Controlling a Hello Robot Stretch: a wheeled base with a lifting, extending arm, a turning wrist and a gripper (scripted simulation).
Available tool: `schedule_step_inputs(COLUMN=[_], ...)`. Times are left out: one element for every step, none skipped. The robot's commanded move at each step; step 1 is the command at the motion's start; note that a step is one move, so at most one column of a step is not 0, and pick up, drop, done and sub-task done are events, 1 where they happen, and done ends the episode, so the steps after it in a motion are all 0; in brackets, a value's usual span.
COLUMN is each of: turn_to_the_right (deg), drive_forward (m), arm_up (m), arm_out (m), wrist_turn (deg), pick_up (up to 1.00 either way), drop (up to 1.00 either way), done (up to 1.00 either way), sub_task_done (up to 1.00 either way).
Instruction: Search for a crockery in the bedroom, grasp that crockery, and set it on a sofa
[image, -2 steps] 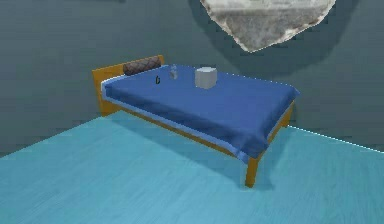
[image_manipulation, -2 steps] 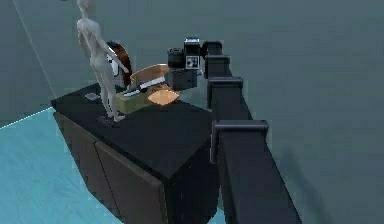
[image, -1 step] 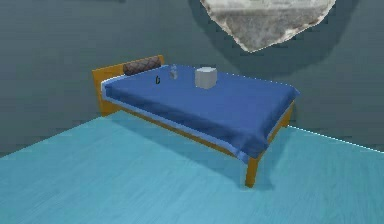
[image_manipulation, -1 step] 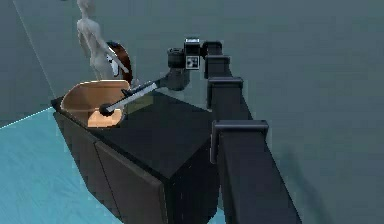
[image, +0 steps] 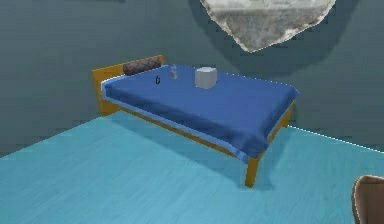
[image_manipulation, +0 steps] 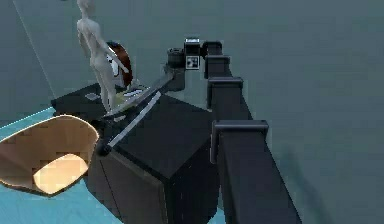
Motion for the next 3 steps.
schedule_step_inputs(turn_to_the_right=[0.0, 0.0, -45.0], drive_forward=[0.00, 0.00, 0.00], arm_up=[0.00, 0.00, 0.00], arm_out=[0.00, -0.36, 0.00], wrist_turn=[-12.0, 0.0, 0.0], pick_up=[0.00, 0.00, 0.00], drop=[0.00, 0.00, 0.00], done=[0.00, 0.00, 0.00], sub_task_done=[0.00, 0.00, 0.00])
